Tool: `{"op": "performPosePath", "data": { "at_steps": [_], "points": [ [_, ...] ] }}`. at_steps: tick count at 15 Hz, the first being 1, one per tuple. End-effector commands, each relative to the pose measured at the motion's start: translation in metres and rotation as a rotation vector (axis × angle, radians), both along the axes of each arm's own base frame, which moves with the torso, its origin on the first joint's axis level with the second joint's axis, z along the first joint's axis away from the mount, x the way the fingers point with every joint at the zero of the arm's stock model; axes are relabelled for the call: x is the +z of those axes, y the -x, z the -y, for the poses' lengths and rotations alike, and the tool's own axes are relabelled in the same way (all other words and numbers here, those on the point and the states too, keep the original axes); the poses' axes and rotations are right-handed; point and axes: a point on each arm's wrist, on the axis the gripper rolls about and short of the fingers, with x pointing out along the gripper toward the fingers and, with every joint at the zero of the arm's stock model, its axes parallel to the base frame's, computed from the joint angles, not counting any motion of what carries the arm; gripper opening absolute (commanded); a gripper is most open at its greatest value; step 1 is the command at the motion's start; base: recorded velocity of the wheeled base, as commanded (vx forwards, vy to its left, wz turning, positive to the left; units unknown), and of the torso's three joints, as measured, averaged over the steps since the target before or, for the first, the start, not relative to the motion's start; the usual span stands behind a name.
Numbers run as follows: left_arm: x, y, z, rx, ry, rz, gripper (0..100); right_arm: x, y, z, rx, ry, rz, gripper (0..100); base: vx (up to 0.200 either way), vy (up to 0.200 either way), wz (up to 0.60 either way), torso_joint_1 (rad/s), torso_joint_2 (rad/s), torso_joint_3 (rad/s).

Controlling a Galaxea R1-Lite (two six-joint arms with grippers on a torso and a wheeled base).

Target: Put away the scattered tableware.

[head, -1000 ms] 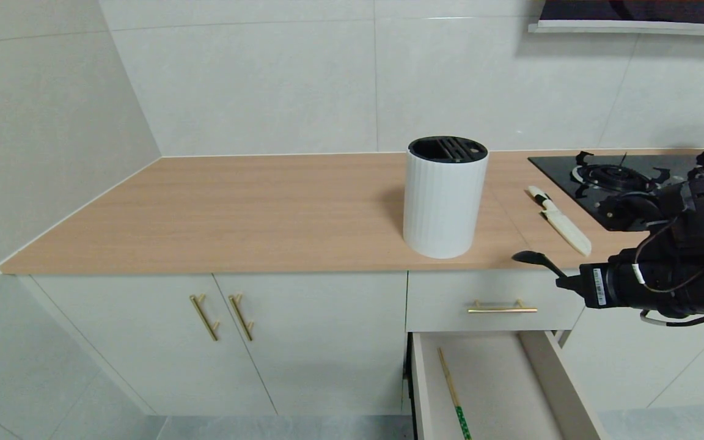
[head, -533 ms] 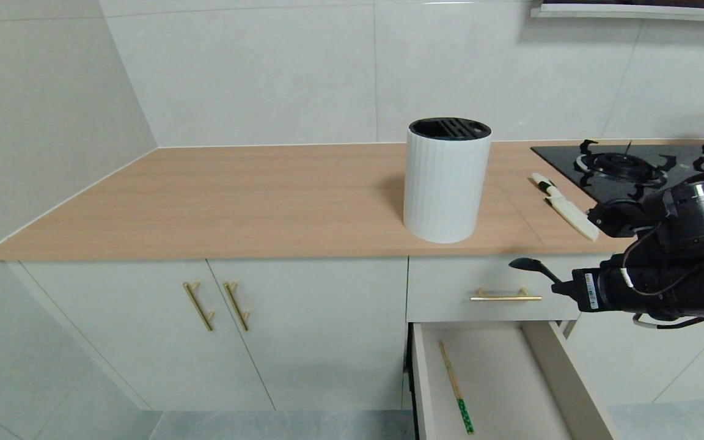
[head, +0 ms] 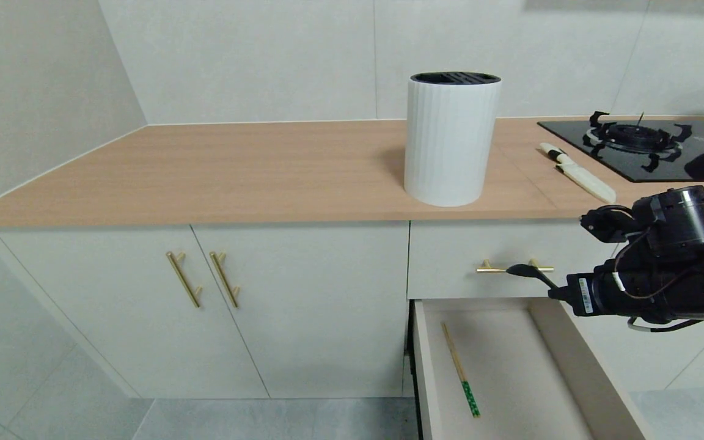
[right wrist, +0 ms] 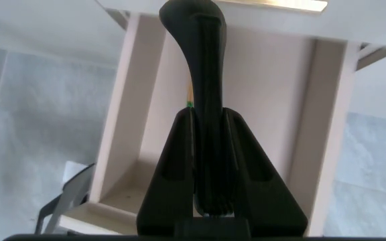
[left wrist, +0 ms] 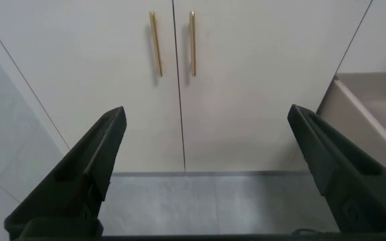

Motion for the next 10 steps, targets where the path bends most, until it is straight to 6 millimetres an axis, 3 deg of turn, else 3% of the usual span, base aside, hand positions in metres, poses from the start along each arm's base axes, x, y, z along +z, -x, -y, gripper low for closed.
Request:
{"op": "performPosePath", "data": {
  "at_steps": [1, 10],
  "points": [
    [0.000, 0.000, 0.000, 0.000, -0.001, 0.000, 100, -0.004, -0.003, -0.001, 0.000, 0.003, -0.015, 0, 0.000, 0.000, 0.00, -0.183, 0.47, 0.286],
    [0.000, 0.000, 0.000, 0.000, -0.001, 0.000, 100, -0.020, -0.011, -0.003, 0.000, 0.018, -0.067, 0, 0.000, 0.000, 0.00, -0.140, 0.44, 0.295]
  ]
}}
